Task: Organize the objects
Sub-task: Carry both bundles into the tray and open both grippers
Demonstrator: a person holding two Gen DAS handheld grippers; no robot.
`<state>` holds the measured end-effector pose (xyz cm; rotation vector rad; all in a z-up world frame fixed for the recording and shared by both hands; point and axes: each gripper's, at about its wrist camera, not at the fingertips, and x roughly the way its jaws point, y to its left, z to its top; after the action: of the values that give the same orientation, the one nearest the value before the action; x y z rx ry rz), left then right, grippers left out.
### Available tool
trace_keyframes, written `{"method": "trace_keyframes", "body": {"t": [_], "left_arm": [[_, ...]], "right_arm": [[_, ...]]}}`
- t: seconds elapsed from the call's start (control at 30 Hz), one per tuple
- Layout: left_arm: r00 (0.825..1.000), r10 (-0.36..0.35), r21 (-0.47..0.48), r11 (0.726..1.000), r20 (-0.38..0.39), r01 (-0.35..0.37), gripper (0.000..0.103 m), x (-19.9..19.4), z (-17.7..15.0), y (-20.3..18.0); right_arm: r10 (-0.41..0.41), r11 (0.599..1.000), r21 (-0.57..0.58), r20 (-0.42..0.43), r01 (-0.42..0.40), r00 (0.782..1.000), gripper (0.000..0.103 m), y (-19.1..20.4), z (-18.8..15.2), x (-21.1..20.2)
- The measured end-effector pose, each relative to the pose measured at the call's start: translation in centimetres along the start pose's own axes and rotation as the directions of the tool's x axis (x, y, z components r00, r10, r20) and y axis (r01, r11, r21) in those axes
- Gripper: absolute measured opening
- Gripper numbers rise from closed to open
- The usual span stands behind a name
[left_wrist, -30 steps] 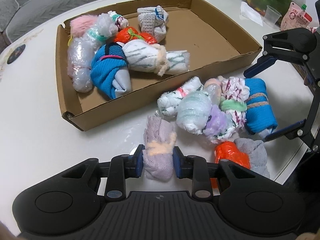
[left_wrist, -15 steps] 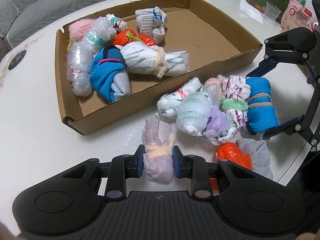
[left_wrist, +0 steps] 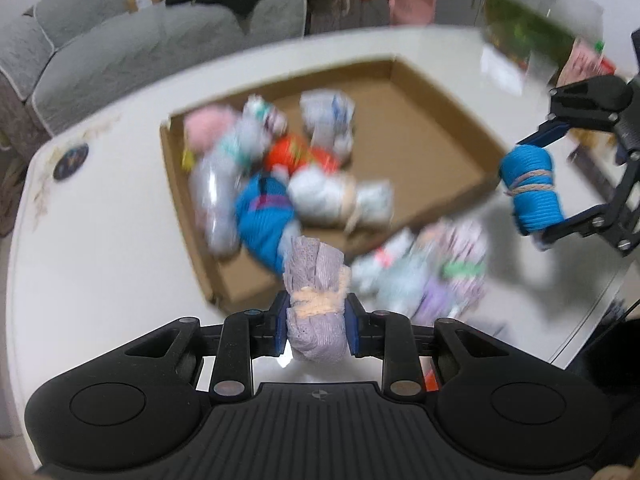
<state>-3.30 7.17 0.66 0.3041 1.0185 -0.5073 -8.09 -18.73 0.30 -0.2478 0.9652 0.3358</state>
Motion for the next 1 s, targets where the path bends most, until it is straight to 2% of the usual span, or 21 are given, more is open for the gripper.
{"method": "trace_keyframes", "body": {"t": [0.13, 0.2, 0.37, 0.47, 0.63, 0.7, 0.77, 0.9, 1.0], "left_arm": [[0.997, -0.015, 0.014, 1.0, 0.073, 0.014, 0.034, -0.4, 3.7, -1.1], [0.994, -0.052, 0.01, 0.999, 0.094, 0.051, 0.034, 0.4, 5.9, -2.0], [0.989, -0.069, 0.053, 0.997, 0.133, 0.063, 0.034, 3.0, 12.0, -5.4], [0.986, -0.101, 0.038, 0.995, 0.134, 0.097, 0.034, 5.9, 15.2, -6.9], [0.984, -0.152, -0.075, 0.984, 0.095, 0.159, 0.034, 12.9, 17.4, -6.8], [0.989, -0.121, -0.083, 0.988, 0.079, 0.127, 0.034, 15.3, 17.8, -6.7], [0.998, -0.038, -0.056, 0.998, 0.058, 0.041, 0.034, 17.2, 17.6, -6.6], [0.993, 0.105, 0.006, 0.994, 0.047, -0.106, 0.034, 19.0, 17.2, -5.2], [0.99, 0.134, 0.0, 0.991, 0.033, -0.134, 0.034, 19.6, 17.2, -3.9]], "right_arm": [[-0.08, 0.997, -0.013, 0.062, 0.081, 0.995, 0.075, -2.2, 1.7, -2.6], [-0.104, 0.994, -0.01, 0.086, 0.106, 0.991, 0.075, -3.5, 2.6, -3.2], [-0.157, 0.985, -0.062, 0.101, 0.164, 0.982, 0.075, -6.4, 5.0, -2.7], [-0.184, 0.98, -0.06, 0.097, 0.191, 0.978, 0.075, -8.3, 5.8, -1.7], [-0.279, 0.958, -0.054, 0.036, 0.28, 0.96, 0.075, -11.4, 5.7, 0.5], [-0.291, 0.955, -0.046, 0.019, 0.292, 0.957, 0.075, -12.3, 5.6, 1.2], [-0.291, 0.956, -0.047, 0.007, 0.291, 0.957, 0.075, -12.8, 5.8, 2.1], [-0.242, 0.968, -0.069, 0.015, 0.243, 0.97, 0.075, -13.1, 6.3, 3.6], [-0.211, 0.972, -0.106, 0.003, 0.21, 0.977, 0.075, -13.1, 7.1, 5.7]]}}
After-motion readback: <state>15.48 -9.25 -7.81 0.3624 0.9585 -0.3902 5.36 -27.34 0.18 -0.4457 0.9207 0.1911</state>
